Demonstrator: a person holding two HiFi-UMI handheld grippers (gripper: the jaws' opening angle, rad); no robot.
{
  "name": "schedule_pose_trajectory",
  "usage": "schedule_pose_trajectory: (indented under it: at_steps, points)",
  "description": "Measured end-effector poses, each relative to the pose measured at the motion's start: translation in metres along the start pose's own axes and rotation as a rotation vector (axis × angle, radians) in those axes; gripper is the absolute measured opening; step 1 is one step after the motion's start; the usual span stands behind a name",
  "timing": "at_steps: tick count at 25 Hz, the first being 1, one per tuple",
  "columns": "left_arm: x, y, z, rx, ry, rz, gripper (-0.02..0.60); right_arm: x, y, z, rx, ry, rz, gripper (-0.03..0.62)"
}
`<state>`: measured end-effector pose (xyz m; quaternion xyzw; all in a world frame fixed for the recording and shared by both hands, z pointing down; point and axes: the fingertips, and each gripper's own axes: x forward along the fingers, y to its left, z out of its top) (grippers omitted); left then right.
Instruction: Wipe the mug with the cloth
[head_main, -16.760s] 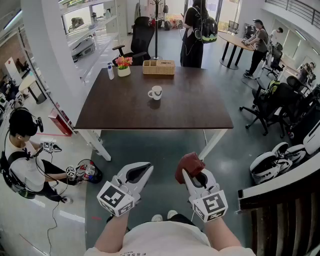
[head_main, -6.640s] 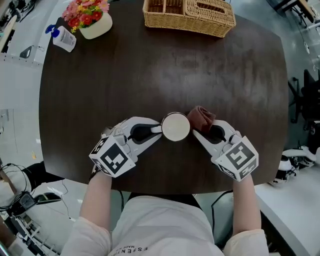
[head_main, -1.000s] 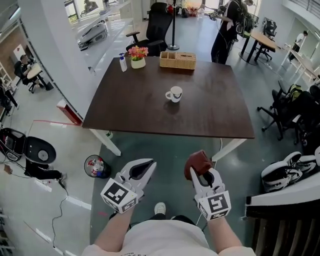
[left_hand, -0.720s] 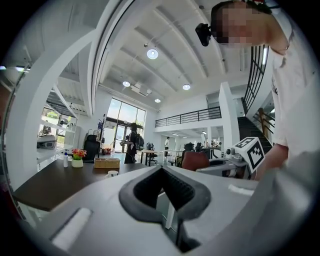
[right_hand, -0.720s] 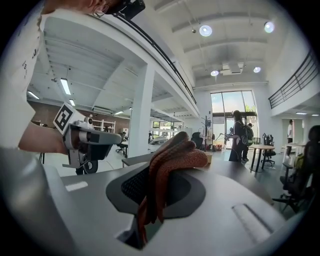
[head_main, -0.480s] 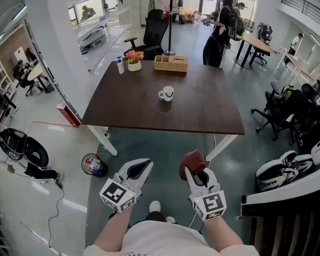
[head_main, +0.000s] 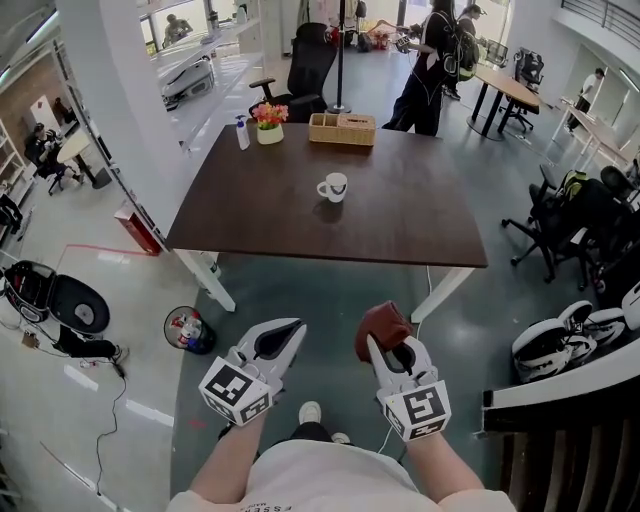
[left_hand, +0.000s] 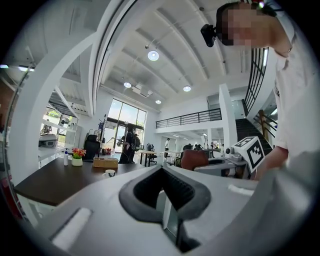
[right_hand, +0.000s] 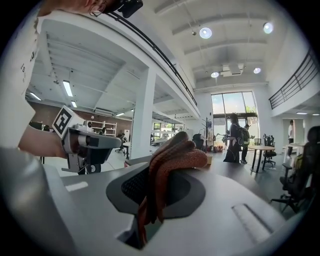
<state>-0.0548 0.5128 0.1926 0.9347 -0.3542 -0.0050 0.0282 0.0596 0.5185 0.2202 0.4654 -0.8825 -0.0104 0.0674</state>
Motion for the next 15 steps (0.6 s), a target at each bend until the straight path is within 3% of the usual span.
schedule_pose_trajectory:
  at_steps: [15]
  points:
    - [-0.0073, 0.0038, -0.0088, 0.008, 0.021, 0.013, 0.002, 0.0026, 0.0059, -0.002, -0.027, 0.008, -0.002, 0.078]
